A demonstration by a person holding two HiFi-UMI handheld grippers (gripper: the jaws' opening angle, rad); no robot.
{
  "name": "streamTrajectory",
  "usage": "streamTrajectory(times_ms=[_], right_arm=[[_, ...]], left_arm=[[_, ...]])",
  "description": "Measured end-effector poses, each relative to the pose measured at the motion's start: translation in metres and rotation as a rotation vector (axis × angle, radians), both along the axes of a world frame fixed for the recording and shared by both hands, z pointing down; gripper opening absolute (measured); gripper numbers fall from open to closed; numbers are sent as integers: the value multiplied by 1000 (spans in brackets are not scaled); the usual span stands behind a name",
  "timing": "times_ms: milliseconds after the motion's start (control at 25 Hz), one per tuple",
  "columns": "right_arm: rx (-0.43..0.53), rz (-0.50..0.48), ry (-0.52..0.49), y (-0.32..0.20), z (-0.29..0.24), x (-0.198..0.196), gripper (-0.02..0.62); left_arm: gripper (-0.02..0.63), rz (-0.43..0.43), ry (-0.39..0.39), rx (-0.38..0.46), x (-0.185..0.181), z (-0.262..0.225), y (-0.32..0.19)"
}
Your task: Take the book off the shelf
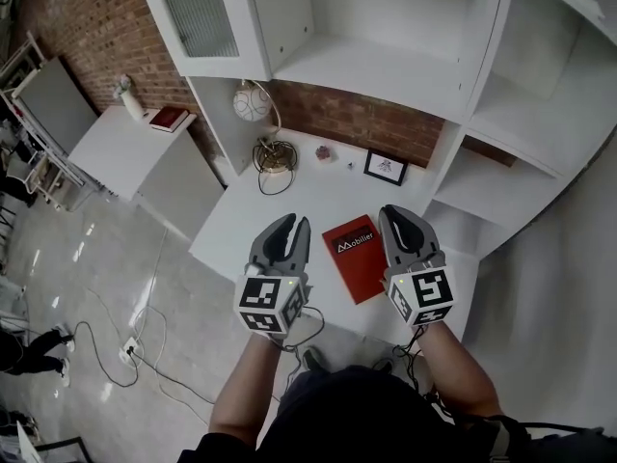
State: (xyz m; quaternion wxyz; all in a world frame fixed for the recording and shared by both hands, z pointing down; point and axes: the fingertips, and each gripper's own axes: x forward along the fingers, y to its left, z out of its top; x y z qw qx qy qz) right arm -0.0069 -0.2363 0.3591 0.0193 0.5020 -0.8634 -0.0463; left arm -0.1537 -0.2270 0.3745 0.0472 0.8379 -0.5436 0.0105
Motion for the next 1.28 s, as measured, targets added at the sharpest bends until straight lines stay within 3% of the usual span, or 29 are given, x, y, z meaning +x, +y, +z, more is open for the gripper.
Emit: streamTrajectory(times_ms=[320, 520, 1280], right_arm=[[83, -27, -11, 12, -32, -4, 12], [100, -36, -6, 16, -35, -3, 9], [70, -55, -24, 7, -26, 8, 0]], left_arm=[[71, -21, -107, 132, 5, -36, 13], [71, -6, -77, 126, 13, -39, 11], [71, -22, -89, 117, 25, -34, 7]])
